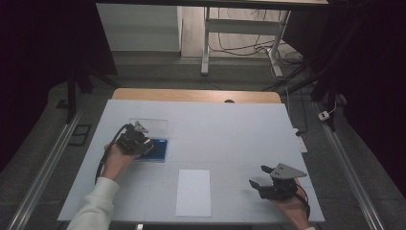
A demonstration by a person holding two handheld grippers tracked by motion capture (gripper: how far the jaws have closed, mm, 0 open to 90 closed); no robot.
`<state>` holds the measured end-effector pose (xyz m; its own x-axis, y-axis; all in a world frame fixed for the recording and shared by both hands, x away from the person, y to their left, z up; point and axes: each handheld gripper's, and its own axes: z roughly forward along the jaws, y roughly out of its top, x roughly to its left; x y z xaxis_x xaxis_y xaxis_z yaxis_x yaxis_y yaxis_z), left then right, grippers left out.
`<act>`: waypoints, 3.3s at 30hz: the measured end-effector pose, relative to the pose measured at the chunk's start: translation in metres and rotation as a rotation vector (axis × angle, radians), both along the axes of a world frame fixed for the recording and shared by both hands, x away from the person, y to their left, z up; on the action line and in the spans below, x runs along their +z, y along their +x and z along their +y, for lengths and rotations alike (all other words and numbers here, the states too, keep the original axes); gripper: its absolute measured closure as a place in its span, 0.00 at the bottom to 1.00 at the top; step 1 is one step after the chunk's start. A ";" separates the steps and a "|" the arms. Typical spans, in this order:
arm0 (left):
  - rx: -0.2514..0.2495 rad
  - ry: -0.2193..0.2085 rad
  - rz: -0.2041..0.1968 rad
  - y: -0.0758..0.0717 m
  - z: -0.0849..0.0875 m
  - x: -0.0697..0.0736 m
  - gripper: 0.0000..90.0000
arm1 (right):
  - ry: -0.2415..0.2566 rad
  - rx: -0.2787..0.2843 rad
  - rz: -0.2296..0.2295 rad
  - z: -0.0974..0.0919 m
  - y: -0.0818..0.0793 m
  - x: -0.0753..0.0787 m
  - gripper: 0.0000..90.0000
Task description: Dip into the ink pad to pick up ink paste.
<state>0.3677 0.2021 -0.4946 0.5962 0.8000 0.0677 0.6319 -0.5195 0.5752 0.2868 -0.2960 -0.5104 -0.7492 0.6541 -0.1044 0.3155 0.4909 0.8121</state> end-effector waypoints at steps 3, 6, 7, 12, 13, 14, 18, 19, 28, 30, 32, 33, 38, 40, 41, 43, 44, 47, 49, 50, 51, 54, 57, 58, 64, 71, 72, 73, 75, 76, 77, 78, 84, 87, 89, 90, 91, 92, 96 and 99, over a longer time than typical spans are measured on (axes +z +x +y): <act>0.004 -0.014 -0.008 -0.001 0.001 -0.001 0.79 | -0.001 -0.001 0.002 0.000 0.000 0.000 0.30; 0.005 -0.024 -0.011 -0.001 0.002 -0.002 0.79 | 0.005 0.003 0.004 0.001 0.000 0.000 0.30; 0.004 -0.016 -0.014 -0.002 0.001 -0.002 0.79 | 0.005 0.003 0.003 0.001 0.000 0.000 0.30; -0.005 -0.009 -0.014 -0.002 0.001 -0.002 0.79 | 0.006 0.007 -0.001 0.002 0.000 0.000 0.30; -0.004 -0.012 -0.014 -0.002 0.001 -0.002 0.79 | 0.010 0.008 0.001 0.002 -0.001 0.001 0.30; -0.002 -0.016 -0.014 -0.001 0.002 -0.003 0.79 | 0.008 0.008 0.001 0.002 -0.001 0.001 0.30; -0.003 -0.024 -0.011 -0.001 0.003 -0.003 0.79 | 0.004 0.006 -0.001 0.000 -0.001 0.001 0.30; -0.002 -0.026 -0.009 -0.001 0.003 -0.002 0.79 | 0.006 0.005 0.000 0.000 0.000 0.000 0.30; -0.003 -0.028 -0.015 -0.001 0.003 -0.003 0.79 | 0.007 0.006 -0.001 0.001 -0.001 0.001 0.30; -0.003 -0.033 -0.014 -0.001 0.004 -0.003 0.79 | 0.005 0.007 -0.002 0.001 -0.001 0.001 0.30; -0.010 -0.037 -0.015 -0.001 0.005 -0.002 0.79 | 0.007 0.007 0.001 0.001 -0.001 0.001 0.30; -0.010 -0.054 -0.020 -0.001 0.007 0.000 0.79 | 0.004 0.005 0.001 0.001 -0.001 0.001 0.30; -0.004 -0.040 -0.080 -0.006 0.008 0.015 0.78 | 0.012 -0.003 0.002 -0.002 0.000 0.001 0.30; -0.003 -0.083 -0.098 -0.010 0.011 0.028 0.78 | 0.005 -0.010 -0.002 -0.002 0.000 0.001 0.30; -0.005 -0.095 -0.105 -0.012 0.012 0.033 0.78 | 0.005 -0.010 -0.002 -0.002 0.000 0.001 0.30; -0.012 -0.114 -0.112 -0.016 0.014 0.040 0.78 | 0.013 -0.001 0.002 -0.001 0.000 0.000 0.30; -0.015 -0.119 -0.115 -0.017 0.014 0.043 0.78 | 0.012 0.000 0.001 -0.001 0.000 0.000 0.30; -0.019 -0.140 -0.122 -0.020 0.015 0.048 0.78 | 0.002 0.001 -0.004 -0.001 -0.001 0.001 0.30; -0.019 -0.144 -0.123 -0.020 0.016 0.049 0.78 | 0.006 0.001 -0.005 -0.001 -0.001 0.001 0.30; -0.019 -0.146 -0.121 -0.020 0.016 0.048 0.78 | 0.006 0.001 -0.005 -0.001 -0.001 0.001 0.30; -0.018 -0.144 -0.117 -0.019 0.017 0.047 0.78 | 0.009 0.003 -0.004 -0.001 -0.001 0.001 0.30; -0.012 -0.137 -0.102 -0.016 0.018 0.042 0.78 | 0.007 0.002 0.000 -0.001 0.000 0.000 0.30; -0.002 -0.126 -0.080 -0.013 0.019 0.036 0.78 | 0.007 0.000 0.002 -0.001 0.000 0.000 0.30; 0.002 -0.119 -0.073 -0.012 0.020 0.034 0.78 | 0.007 0.000 0.002 -0.001 0.000 0.000 0.30; 0.019 -0.111 -0.052 -0.007 0.022 0.023 0.78 | 0.005 0.002 0.004 -0.001 0.000 -0.001 0.30; 0.024 -0.102 -0.020 -0.002 0.022 0.011 0.78 | 0.003 -0.001 0.008 -0.001 0.000 -0.001 0.30; 0.026 -0.100 -0.019 -0.002 0.022 0.010 0.78 | 0.007 0.000 0.007 -0.001 0.000 -0.001 0.30; 0.028 -0.099 -0.017 -0.002 0.022 0.009 0.78 | 0.007 0.000 0.007 -0.001 0.000 -0.001 0.30; 0.031 -0.101 -0.015 -0.001 0.023 0.009 0.78 | 0.006 0.000 0.008 -0.001 0.000 -0.001 0.30; 0.033 -0.100 -0.013 -0.001 0.023 0.009 0.78 | 0.006 0.000 0.008 -0.001 0.000 -0.001 0.30; 0.033 -0.096 -0.011 -0.001 0.023 0.008 0.78 | 0.003 -0.001 0.008 -0.002 0.000 -0.001 0.30; 0.034 -0.088 -0.010 -0.001 0.022 0.008 0.78 | 0.004 0.000 0.008 -0.001 0.000 -0.001 0.30; 0.039 -0.078 0.004 0.001 0.024 0.004 0.78 | 0.004 -0.001 0.007 -0.002 0.000 -0.001 0.30; 0.042 -0.081 0.009 0.001 0.024 0.003 0.78 | 0.002 -0.001 0.007 -0.002 0.000 -0.001 0.30; 0.041 -0.078 0.010 0.001 0.024 0.003 0.78 | 0.003 -0.001 0.007 -0.002 0.000 -0.001 0.30; 0.043 -0.076 0.011 0.001 0.023 0.003 0.78 | 0.001 -0.003 0.007 -0.002 0.000 -0.001 0.30; 0.045 -0.076 0.012 0.001 0.023 0.003 0.78 | -0.003 -0.004 0.008 -0.002 0.000 -0.001 0.30; 0.047 -0.075 0.015 0.001 0.023 0.003 0.78 | -0.004 -0.004 0.008 -0.002 0.000 -0.001 0.30; 0.049 -0.057 0.018 0.001 0.021 0.004 0.78 | 0.005 0.003 0.005 -0.001 0.000 -0.001 0.30; 0.051 -0.055 0.020 0.001 0.021 0.004 0.78 | 0.007 0.001 0.006 -0.001 0.000 -0.001 0.30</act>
<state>0.3691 0.2227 -0.4910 0.5550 0.8318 0.0114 0.6684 -0.4541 0.5890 0.2869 -0.2968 -0.5116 -0.7502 0.6543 -0.0951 0.3203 0.4855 0.8135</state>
